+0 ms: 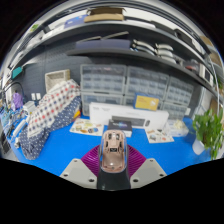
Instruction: Arrange mouse
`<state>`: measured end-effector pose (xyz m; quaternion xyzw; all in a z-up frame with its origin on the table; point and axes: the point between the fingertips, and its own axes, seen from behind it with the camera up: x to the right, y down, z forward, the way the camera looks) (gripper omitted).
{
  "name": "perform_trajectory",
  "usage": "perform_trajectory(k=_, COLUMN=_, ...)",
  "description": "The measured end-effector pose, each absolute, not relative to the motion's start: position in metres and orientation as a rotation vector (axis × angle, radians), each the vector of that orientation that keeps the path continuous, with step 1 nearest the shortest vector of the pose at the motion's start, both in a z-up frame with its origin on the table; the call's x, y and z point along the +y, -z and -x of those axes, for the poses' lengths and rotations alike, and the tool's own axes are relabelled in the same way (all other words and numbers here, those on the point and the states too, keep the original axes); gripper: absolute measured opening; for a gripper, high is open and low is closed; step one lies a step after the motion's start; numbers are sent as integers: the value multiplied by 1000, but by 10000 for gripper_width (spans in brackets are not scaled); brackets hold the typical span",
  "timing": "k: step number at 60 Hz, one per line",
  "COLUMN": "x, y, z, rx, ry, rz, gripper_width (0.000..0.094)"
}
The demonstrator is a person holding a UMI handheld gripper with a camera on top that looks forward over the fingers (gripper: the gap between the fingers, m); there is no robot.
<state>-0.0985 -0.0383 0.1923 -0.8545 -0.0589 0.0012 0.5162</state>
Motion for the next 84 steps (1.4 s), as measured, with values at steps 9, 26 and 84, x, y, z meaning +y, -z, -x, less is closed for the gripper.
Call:
perform_trajectory(k=9, x=-43, y=-110, z=54, rx=-95, ry=-17, rz=2191, gripper_width=329)
perform_trajectory(k=26, x=-66, y=10, z=59, rx=-62, ry=-113, rz=2368, gripper_width=329)
perform_trajectory(k=84, x=-138, y=-154, z=86, rx=-66, ry=-44, rz=2165, gripper_width=857)
